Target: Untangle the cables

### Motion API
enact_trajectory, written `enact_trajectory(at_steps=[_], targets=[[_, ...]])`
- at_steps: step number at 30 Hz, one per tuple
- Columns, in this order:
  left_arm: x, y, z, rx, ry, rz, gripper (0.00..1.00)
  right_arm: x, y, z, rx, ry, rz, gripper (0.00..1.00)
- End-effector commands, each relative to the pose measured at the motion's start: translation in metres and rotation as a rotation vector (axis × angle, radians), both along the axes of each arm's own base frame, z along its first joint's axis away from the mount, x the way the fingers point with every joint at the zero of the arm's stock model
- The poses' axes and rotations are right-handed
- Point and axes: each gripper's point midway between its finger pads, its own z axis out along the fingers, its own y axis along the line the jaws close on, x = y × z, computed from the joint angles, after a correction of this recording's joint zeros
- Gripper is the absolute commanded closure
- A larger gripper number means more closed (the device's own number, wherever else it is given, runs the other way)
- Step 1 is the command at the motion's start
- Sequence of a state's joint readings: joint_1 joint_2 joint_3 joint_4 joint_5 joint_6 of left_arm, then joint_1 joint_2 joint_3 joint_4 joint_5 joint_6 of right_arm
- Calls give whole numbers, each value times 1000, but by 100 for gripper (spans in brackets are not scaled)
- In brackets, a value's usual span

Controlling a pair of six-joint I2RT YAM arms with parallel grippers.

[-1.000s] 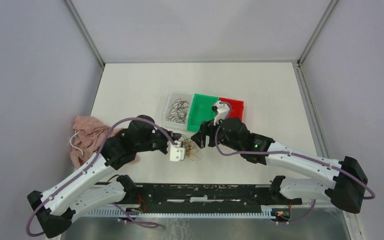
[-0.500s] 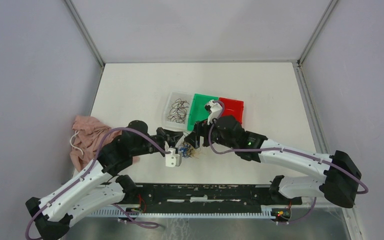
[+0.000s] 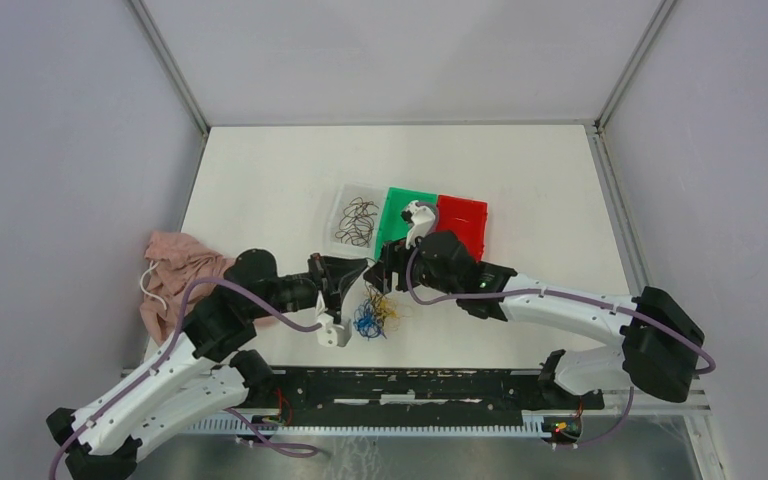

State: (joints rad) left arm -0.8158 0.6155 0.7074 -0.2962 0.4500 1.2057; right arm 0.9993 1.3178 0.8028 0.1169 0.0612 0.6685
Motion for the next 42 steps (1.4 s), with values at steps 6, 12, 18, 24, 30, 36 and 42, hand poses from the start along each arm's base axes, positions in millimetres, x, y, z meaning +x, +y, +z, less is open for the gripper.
enact_trajectory(at_steps=[6, 12, 18, 24, 30, 36, 42], targets=[[-6, -8, 74, -144, -260, -67, 97, 19, 16, 1, 37, -14, -50, 31], [-2, -9, 114, -220, -351, -52, 97, 21, 9, -23, 4, 12, -82, 34], [-1, -9, 154, -295, -432, -39, 97, 20, 1, -48, -48, 33, -107, 37], [-1, -6, 196, -361, -505, -24, 97, 17, -11, -77, -98, 62, -132, 37], [-1, 2, 244, -433, -597, 16, 97, 11, -21, -95, -116, 85, -147, 37], [1, 10, 285, -488, -675, 62, 97, 5, -30, -106, -124, 100, -156, 37], [4, 12, 320, -509, -782, 102, 97, -5, -39, -117, -132, 112, -148, 33]])
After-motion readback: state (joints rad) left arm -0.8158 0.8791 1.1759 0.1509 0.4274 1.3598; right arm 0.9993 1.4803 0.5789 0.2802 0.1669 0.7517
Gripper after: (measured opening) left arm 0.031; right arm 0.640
